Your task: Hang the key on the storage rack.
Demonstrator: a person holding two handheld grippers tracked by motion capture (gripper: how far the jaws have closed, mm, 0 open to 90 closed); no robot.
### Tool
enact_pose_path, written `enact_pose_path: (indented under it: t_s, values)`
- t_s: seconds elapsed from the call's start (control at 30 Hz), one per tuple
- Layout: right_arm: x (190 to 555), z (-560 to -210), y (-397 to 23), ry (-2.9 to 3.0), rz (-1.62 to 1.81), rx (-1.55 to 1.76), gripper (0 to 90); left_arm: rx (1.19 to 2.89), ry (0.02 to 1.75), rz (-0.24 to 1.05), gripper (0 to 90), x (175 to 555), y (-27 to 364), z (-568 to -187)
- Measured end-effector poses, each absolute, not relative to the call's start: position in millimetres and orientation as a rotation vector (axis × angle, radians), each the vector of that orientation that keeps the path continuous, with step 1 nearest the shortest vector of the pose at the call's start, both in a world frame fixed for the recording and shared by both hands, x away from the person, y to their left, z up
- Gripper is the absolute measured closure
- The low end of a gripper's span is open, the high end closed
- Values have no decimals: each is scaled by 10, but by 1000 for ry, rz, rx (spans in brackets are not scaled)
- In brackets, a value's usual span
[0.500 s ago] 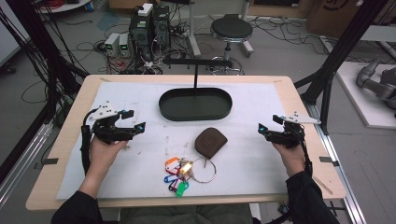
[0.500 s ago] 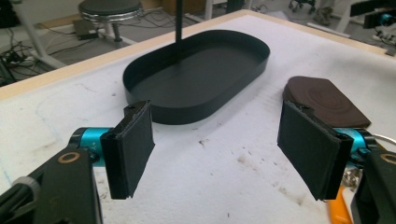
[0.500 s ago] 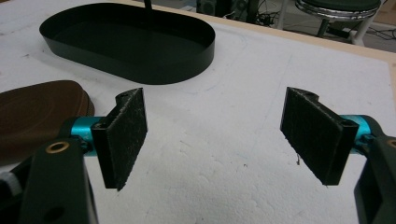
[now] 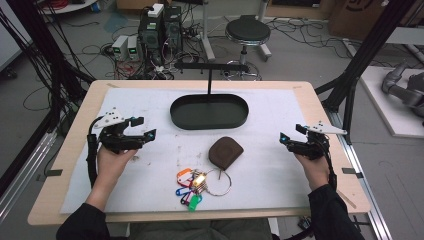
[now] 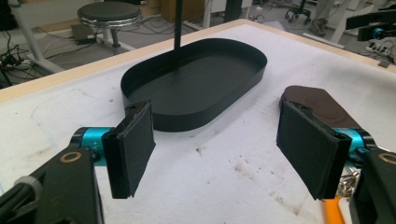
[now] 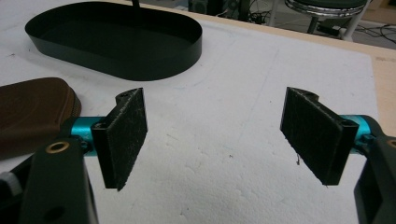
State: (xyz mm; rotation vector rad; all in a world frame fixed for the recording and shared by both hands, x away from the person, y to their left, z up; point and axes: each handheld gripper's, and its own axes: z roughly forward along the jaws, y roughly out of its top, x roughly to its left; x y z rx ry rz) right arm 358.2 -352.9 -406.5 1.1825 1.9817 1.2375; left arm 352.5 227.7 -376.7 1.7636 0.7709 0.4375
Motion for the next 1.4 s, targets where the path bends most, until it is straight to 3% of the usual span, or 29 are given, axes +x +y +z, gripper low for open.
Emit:
enact_pose_path:
  t_s: [0.2,0.77,1.4]
  values:
    - [3590,-4071,-3525,1983,1232,1181,234,1761,731,381,280,3503,2188,-3747]
    - [3597,-4080,-3515,1990,1222,1182,236,1918,544,134,359,3399,1389,-3844]
    - [3588,-4086,-3518,1991,1216,1180,239,2159,535,75,601,3349,621,-4223]
